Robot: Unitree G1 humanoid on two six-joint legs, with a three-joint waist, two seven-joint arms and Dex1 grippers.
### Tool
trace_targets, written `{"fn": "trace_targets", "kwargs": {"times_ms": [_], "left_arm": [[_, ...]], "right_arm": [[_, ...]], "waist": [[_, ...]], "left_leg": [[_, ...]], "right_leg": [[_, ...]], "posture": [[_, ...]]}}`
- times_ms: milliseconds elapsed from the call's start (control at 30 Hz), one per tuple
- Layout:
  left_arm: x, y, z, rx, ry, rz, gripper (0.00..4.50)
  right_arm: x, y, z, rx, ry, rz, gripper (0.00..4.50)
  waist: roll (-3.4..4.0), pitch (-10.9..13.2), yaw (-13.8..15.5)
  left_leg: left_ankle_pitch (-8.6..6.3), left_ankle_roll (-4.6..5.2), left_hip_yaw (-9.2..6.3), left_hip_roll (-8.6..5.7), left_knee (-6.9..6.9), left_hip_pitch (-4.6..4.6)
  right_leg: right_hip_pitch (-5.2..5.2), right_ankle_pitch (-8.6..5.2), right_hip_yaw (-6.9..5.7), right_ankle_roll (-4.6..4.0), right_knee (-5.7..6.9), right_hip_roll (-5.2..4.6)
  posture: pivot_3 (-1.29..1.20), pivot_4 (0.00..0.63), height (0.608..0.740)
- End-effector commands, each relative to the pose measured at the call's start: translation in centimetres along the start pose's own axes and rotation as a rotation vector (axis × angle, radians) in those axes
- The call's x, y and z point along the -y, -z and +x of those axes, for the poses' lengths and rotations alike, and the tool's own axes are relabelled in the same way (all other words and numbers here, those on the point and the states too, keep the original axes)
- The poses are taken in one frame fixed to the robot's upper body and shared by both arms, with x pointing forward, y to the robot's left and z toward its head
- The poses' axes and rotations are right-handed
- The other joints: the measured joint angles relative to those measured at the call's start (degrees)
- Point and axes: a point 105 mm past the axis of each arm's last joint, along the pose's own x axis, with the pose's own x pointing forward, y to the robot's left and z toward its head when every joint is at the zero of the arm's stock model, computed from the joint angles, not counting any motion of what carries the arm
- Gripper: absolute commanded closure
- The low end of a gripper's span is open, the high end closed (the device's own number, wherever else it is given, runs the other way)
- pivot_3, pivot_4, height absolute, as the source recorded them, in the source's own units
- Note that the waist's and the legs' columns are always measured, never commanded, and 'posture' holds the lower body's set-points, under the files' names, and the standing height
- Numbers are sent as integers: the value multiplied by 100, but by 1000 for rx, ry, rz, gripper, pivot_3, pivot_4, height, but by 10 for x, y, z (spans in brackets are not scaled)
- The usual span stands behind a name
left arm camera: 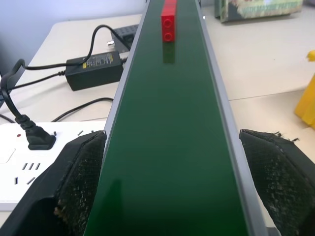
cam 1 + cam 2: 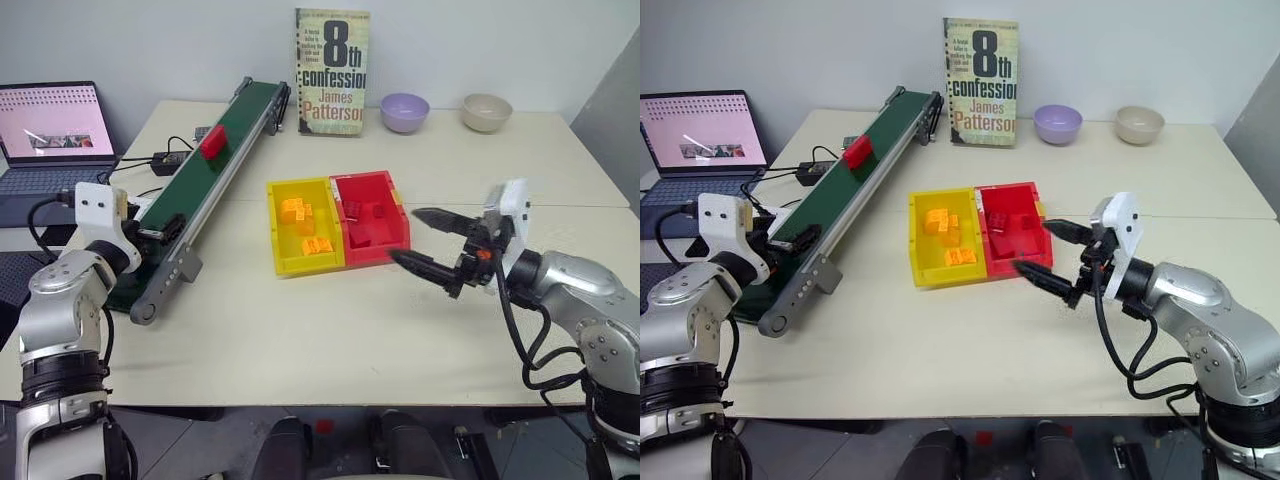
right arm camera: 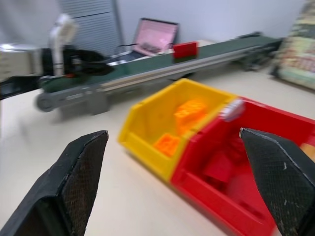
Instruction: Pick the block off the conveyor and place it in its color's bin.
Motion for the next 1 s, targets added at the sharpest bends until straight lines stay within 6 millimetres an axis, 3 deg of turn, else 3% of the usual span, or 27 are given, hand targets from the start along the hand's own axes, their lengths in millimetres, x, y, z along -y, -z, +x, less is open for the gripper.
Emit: {"fn": "trace_targets", "kwargs": {"times_ms": [33, 767, 867, 1000], "left_arm": [[-3, -15, 5, 53, -15, 32, 10], [2, -17, 18, 68, 16, 29, 10], [-2, -18, 17, 77, -9, 31, 410], [-2, -15, 14, 71, -4, 20, 1359]], "right_arm": [[-4, -12, 5, 35, -36, -25, 0], [-8, -13, 6, 54, -15, -11, 0], [-7, -12, 5, 54, -12, -9, 0], [-7, -13, 5, 59, -10, -5, 0]], "waist": [[-1, 0, 0], [-1, 1, 1], [-2, 1, 1], [-2, 1, 1]], "left_leg": [[0, 0, 1, 0, 0, 0], [0, 0, -1, -3, 1, -7], [0, 0, -2, -3, 1, -7], [0, 0, -1, -3, 1, -7]], "right_leg": [[0, 0, 1, 0, 0, 0], [-3, 2, -3, 0, -2, -26], [-3, 2, -3, 0, -2, -26], [-3, 2, -3, 0, -2, -26]], "posture": [[0, 150, 740], [0, 150, 740], [0, 150, 740], [0, 150, 740]]}}
